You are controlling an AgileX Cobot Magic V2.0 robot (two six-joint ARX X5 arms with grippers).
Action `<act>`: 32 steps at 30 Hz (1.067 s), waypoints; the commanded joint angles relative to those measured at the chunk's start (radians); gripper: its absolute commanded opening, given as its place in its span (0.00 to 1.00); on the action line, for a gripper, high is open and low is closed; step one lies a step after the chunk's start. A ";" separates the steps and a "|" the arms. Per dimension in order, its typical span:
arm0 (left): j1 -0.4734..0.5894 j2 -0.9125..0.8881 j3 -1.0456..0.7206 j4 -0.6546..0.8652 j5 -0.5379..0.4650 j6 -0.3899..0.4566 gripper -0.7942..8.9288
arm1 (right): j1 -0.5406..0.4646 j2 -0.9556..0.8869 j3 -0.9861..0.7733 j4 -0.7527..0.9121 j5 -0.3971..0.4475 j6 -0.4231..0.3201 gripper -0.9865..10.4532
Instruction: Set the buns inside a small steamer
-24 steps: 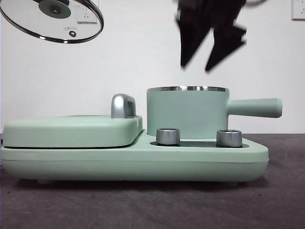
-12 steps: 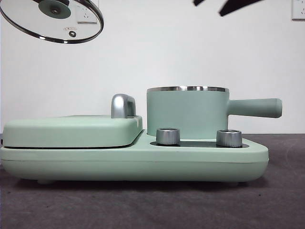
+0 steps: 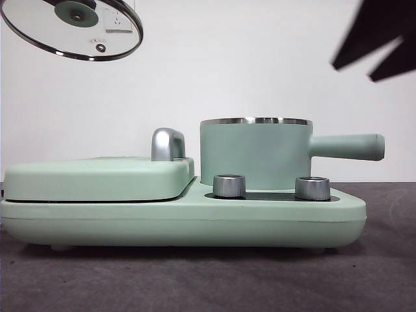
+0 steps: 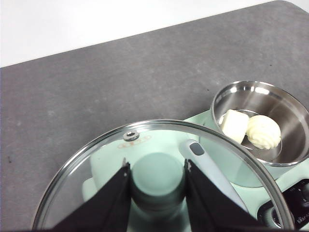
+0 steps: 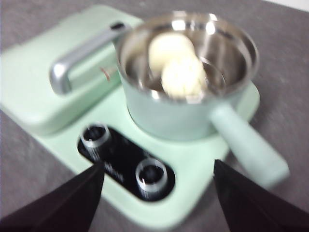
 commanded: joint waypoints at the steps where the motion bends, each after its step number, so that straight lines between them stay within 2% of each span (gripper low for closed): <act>1: -0.026 0.018 0.021 0.040 0.007 0.002 0.09 | 0.005 -0.077 -0.025 -0.031 0.017 0.023 0.39; 5: -0.079 0.048 0.021 0.071 0.007 -0.005 0.09 | 0.005 -0.185 -0.033 -0.109 0.052 0.038 0.39; 10: -0.167 0.126 0.021 0.165 0.010 -0.027 0.09 | 0.005 -0.273 -0.033 -0.136 0.056 0.052 0.39; 16: -0.260 0.244 0.021 0.319 0.010 -0.027 0.09 | 0.005 -0.303 -0.033 -0.140 0.053 0.052 0.39; 24: -0.328 0.390 0.021 0.560 0.010 -0.022 0.09 | 0.005 -0.302 -0.033 -0.151 0.053 0.052 0.39; 27: -0.339 0.438 0.022 0.650 0.010 -0.011 0.09 | 0.005 -0.301 -0.033 -0.162 0.052 0.052 0.39; 32: -0.344 0.507 0.023 0.755 0.010 0.062 0.09 | 0.005 -0.301 -0.033 -0.176 0.053 0.052 0.39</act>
